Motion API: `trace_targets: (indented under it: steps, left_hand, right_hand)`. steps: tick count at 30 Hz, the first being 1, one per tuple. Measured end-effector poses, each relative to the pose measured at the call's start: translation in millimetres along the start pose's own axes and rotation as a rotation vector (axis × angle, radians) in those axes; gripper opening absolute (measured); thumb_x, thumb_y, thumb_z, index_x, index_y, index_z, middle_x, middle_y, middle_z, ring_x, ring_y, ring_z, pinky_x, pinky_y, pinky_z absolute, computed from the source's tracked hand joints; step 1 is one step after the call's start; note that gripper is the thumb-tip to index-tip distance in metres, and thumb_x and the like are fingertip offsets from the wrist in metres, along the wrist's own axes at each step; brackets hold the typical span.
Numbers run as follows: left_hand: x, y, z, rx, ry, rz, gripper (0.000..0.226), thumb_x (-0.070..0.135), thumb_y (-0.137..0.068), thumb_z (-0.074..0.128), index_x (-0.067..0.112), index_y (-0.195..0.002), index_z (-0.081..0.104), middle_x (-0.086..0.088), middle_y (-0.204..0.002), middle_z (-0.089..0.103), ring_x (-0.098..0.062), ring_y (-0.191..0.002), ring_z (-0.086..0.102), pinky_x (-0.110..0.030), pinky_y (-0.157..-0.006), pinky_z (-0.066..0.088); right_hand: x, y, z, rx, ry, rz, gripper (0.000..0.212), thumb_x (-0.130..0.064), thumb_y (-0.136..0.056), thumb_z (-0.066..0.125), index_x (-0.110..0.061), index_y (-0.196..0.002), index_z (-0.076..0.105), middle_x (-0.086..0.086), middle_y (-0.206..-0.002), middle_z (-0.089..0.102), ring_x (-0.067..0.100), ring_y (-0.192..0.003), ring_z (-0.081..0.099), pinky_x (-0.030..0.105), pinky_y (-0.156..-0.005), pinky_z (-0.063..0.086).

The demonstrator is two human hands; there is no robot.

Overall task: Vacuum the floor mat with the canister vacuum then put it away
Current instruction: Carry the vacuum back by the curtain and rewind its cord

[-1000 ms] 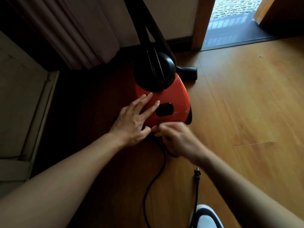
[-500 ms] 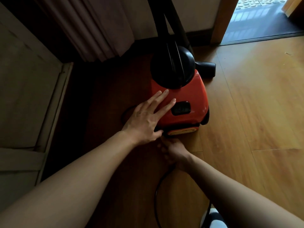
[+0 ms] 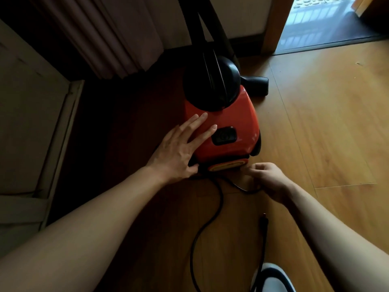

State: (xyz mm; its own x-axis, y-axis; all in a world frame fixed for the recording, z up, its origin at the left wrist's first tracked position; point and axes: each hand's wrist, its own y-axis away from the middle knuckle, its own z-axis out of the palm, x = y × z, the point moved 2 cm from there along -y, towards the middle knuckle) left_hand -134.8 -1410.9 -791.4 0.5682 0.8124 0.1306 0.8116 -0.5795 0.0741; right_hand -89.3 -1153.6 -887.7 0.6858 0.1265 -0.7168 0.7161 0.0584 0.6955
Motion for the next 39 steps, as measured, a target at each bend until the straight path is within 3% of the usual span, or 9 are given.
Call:
trace_targets:
  steps: [6, 8, 12, 17, 20, 25, 28, 34, 39]
  left_hand:
    - [0.5, 1.1, -3.4, 0.011, -0.007, 0.004, 0.105, 0.035, -0.079, 0.074, 0.037, -0.157, 0.004, 0.004, -0.166, -0.008, -0.016, -0.153, -0.006, -0.047, -0.122, 0.020]
    - [0.4, 1.0, -3.3, 0.013, -0.006, 0.006, 0.106, 0.032, -0.079, 0.075, 0.037, -0.157, 0.004, 0.004, -0.166, -0.008, -0.017, -0.153, -0.006, -0.047, -0.122, 0.020]
    - [-0.3, 0.7, -2.3, 0.016, -0.008, 0.004, 0.107, 0.031, -0.078, 0.074, 0.039, -0.156, 0.002, 0.005, -0.166, -0.010, -0.016, -0.153, -0.007, -0.044, -0.122, 0.019]
    - [0.6, 0.5, -2.3, 0.033, 0.002, 0.002, 0.106, 0.033, -0.078, 0.074, 0.038, -0.157, 0.004, 0.003, -0.166, -0.007, -0.017, -0.153, -0.005, -0.046, -0.118, 0.022]
    - [1.8, 0.6, -3.1, 0.034, -0.006, -0.004, 0.105, 0.034, -0.078, 0.074, 0.038, -0.157, 0.004, 0.004, -0.166, -0.007, -0.018, -0.153, -0.003, -0.045, -0.116, 0.023]
    - [2.9, 1.4, -2.9, 0.040, -0.014, -0.005, 0.104, 0.035, -0.078, 0.074, 0.037, -0.157, 0.006, 0.003, -0.166, -0.006, -0.019, -0.153, -0.001, -0.047, -0.115, 0.027]
    - [3.5, 1.3, -2.0, 0.045, -0.024, -0.014, 0.104, 0.035, -0.078, 0.074, 0.036, -0.157, 0.006, 0.002, -0.166, -0.005, -0.019, -0.153, -0.001, -0.047, -0.115, 0.028]
    - [3.1, 1.1, -3.0, 0.025, -0.015, -0.018, 0.104, 0.035, -0.078, 0.073, 0.038, -0.157, 0.005, 0.004, -0.166, -0.008, -0.018, -0.153, -0.004, -0.047, -0.116, 0.026]
    - [4.3, 0.1, -1.5, 0.034, 0.008, -0.022, 0.104, 0.034, -0.078, 0.072, 0.038, -0.157, 0.005, 0.004, -0.166, -0.008, -0.018, -0.153, -0.004, -0.047, -0.116, 0.025]
  right_hand:
    - [9.9, -1.3, -13.4, -0.008, -0.324, -0.055, 0.018, -0.005, -0.095, 0.063, -0.004, -0.078, 0.065, 0.006, -0.072, 0.047, 0.012, -0.052, 0.039, 0.034, -0.075, 0.056]
    - [14.2, 1.2, -16.7, -0.034, -0.327, -0.080, 0.018, -0.012, -0.094, 0.066, -0.009, -0.076, 0.062, 0.000, -0.067, 0.041, 0.010, -0.050, 0.035, 0.027, -0.060, 0.043]
    - [12.5, 5.7, -28.4, -0.073, -0.346, 0.020, 0.011, -0.016, -0.097, 0.062, -0.006, -0.099, 0.064, -0.003, -0.069, 0.033, 0.007, -0.052, 0.026, 0.019, -0.041, 0.018]
    - [-6.2, 12.7, -30.0, -0.154, -0.801, 0.284, 0.019, -0.026, -0.091, 0.064, -0.007, -0.087, 0.062, -0.011, -0.063, 0.027, 0.001, -0.040, 0.026, 0.010, -0.037, 0.015]
    - [-11.1, 15.8, -28.8, -0.098, -0.644, 0.205, 0.020, -0.026, -0.096, 0.061, -0.009, -0.086, 0.065, -0.010, -0.061, 0.025, 0.004, -0.046, 0.021, 0.014, -0.042, 0.022]
    - [1.6, 8.0, -24.9, 0.057, -0.368, 0.141, 0.028, -0.026, -0.103, 0.055, -0.003, -0.110, 0.069, -0.006, -0.062, 0.031, 0.008, -0.050, 0.024, 0.022, -0.045, 0.018]
    - [-2.6, 2.1, -9.2, 0.160, -0.148, 0.186, 0.028, -0.026, -0.105, 0.053, -0.004, -0.102, 0.071, -0.003, -0.062, 0.037, 0.009, -0.047, 0.031, 0.024, -0.044, 0.026]
    - [-17.9, 0.0, -10.4, 0.149, -0.669, 0.231, 0.026, -0.020, -0.105, 0.047, -0.011, -0.083, 0.059, -0.008, -0.055, 0.029, 0.005, -0.042, 0.024, 0.017, -0.035, 0.021]
    - [-30.5, 38.7, -19.8, -0.044, -0.732, 0.052, 0.028, -0.026, -0.102, 0.051, -0.014, -0.078, 0.057, -0.009, -0.054, 0.025, 0.005, -0.043, 0.022, 0.018, -0.042, 0.020]
